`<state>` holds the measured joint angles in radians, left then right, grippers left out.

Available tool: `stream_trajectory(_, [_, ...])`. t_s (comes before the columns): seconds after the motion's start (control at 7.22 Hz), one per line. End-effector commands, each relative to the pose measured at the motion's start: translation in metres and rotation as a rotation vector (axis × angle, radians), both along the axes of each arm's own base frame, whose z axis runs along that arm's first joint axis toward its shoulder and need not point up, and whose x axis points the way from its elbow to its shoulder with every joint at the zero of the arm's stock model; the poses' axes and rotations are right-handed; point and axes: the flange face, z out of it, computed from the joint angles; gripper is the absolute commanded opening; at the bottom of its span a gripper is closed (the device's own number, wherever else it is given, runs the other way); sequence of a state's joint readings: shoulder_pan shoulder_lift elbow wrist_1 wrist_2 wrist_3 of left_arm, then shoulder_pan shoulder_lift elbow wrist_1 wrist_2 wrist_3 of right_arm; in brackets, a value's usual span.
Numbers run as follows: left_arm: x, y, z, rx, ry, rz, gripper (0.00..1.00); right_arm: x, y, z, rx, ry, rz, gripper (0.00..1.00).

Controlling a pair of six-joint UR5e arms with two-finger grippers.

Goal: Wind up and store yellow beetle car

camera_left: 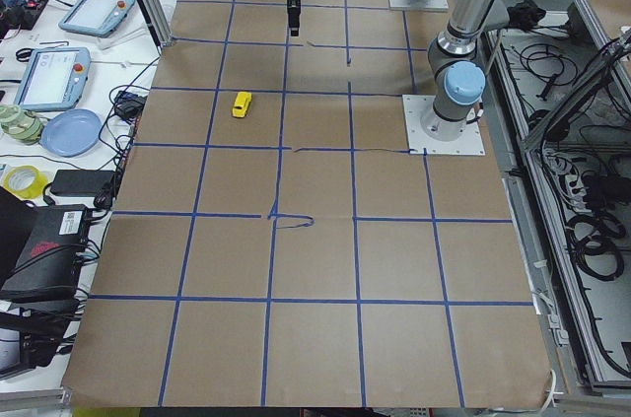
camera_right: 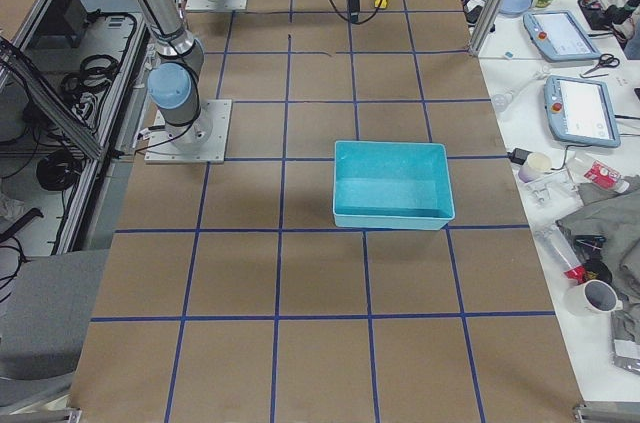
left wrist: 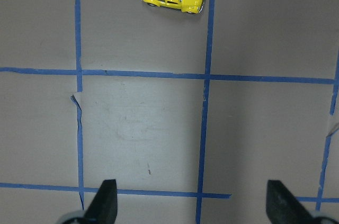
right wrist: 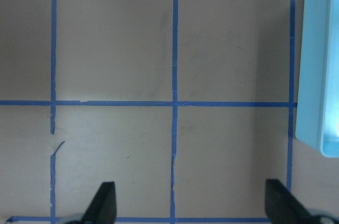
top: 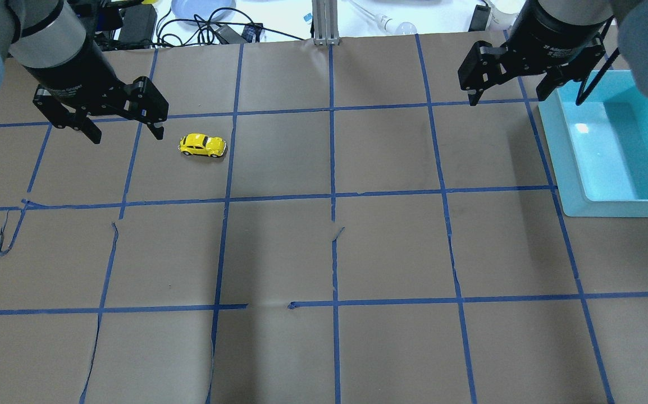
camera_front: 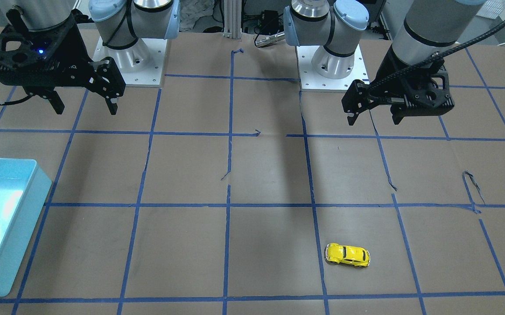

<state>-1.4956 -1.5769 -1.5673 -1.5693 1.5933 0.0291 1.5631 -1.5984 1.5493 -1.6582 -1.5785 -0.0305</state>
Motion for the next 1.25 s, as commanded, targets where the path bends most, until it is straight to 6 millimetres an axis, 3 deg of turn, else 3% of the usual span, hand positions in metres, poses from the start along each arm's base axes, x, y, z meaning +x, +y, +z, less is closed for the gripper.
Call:
stream_trajectory(0.0, [0.002,0.0,0.001,-0.001,-0.001,0.003,1.0,0.0,0.0,0.0,0.0,0.0,0.002,1.0])
stream_trajectory(0.69, [0.004,0.003,-0.002,0.001,0.013,0.008,1.0,0.0,0.0,0.0,0.0,0.0,0.002,1.0])
stream_trajectory(1.11, [0.011,-0.005,-0.011,0.014,0.015,-0.067,1.0,0.0,0.0,0.0,0.0,0.0,0.002,1.0])
